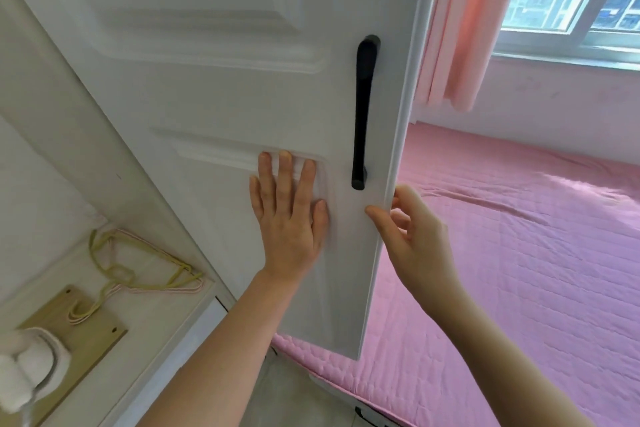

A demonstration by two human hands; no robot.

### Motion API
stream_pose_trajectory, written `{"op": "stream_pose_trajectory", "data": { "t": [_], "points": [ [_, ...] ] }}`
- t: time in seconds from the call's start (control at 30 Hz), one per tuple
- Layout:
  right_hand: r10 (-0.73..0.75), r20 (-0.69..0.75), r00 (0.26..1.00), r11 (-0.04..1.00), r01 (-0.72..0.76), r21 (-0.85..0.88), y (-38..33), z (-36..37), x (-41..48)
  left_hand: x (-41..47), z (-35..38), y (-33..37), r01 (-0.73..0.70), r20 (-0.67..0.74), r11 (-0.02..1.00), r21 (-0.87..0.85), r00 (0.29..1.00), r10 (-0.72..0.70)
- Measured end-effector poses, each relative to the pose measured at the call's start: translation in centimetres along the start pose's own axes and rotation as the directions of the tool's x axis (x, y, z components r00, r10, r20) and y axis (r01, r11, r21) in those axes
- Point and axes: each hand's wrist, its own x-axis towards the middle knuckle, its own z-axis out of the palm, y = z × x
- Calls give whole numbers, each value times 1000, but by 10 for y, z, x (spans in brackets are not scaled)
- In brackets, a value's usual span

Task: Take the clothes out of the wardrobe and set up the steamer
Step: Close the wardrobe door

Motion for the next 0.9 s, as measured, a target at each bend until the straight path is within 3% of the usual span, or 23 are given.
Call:
{"op": "stream_pose_trajectory", "data": {
  "t": [0.33,0.9],
  "points": [
    [-37,135,990,997,28,68,32,-21,69,16,44,-9,21,-10,980,197,1000,-19],
    [15,130,991,981,-40,191,98,21,220,54,138,-62,119,-98,875,470,992,-82]
  ]
}}
